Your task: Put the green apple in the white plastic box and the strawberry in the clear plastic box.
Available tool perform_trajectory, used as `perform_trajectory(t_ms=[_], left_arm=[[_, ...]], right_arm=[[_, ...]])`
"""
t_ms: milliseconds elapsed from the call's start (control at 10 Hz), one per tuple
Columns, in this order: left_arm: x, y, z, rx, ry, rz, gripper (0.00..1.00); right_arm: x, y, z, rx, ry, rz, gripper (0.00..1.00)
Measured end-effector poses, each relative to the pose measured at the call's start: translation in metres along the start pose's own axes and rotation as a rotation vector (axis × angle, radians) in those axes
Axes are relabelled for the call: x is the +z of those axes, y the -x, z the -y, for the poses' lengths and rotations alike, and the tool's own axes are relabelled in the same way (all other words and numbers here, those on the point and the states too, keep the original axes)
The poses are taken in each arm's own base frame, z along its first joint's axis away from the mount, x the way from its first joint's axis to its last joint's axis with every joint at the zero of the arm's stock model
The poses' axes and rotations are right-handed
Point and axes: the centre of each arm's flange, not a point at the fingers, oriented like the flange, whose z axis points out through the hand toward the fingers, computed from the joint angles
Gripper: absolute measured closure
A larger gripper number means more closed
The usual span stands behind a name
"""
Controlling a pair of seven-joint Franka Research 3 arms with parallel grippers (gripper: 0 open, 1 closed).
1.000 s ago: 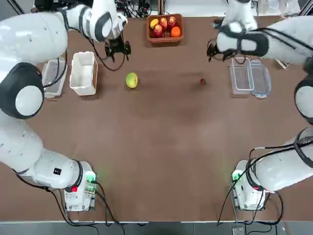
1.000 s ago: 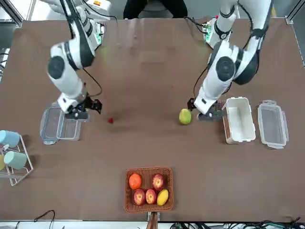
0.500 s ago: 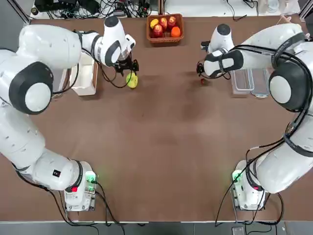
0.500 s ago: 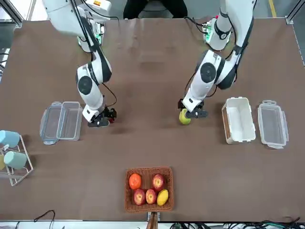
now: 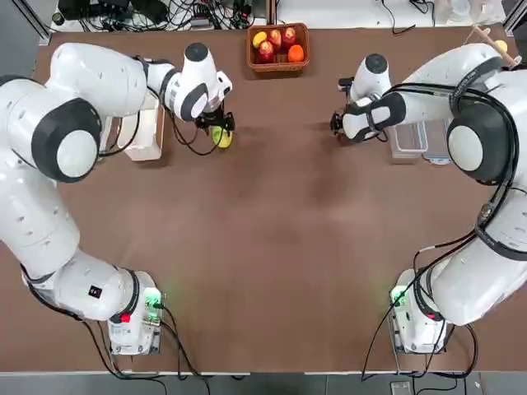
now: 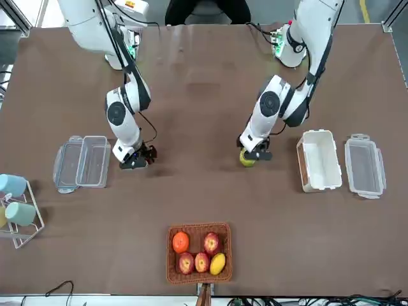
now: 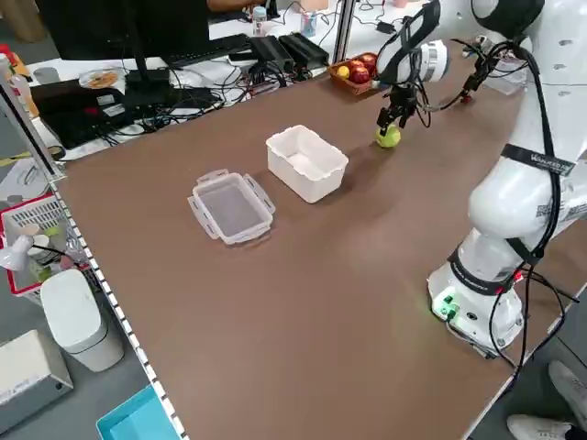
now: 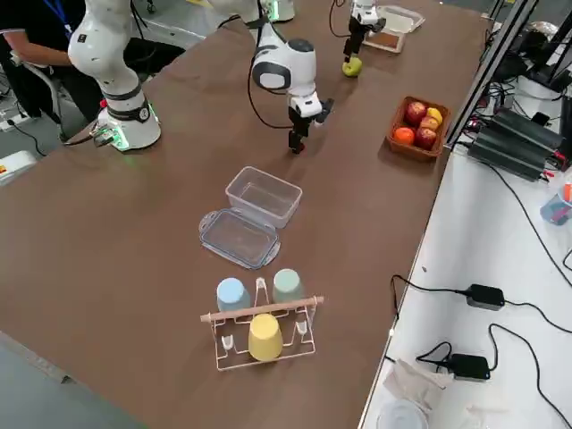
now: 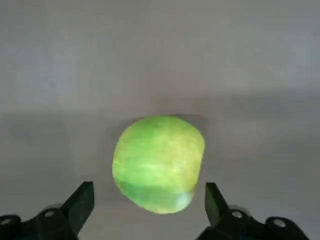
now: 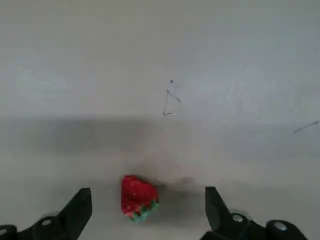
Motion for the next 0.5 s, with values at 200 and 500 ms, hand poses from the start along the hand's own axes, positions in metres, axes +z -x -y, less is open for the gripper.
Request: perform_trajectory(t_ms=[200, 500], left_arm=[[0.024, 0.001, -0.001, 0.019, 0.005, -0.002, 0.05], [0.03, -0.007, 0.009, 0.009, 0.002, -0.002, 0.24]], right_arm=[[0.001, 0.002, 0.005, -0.01, -0.001, 0.0, 0.0], [0.016, 0.01, 0.012, -0.027, 0.002, 0.007, 0.0]])
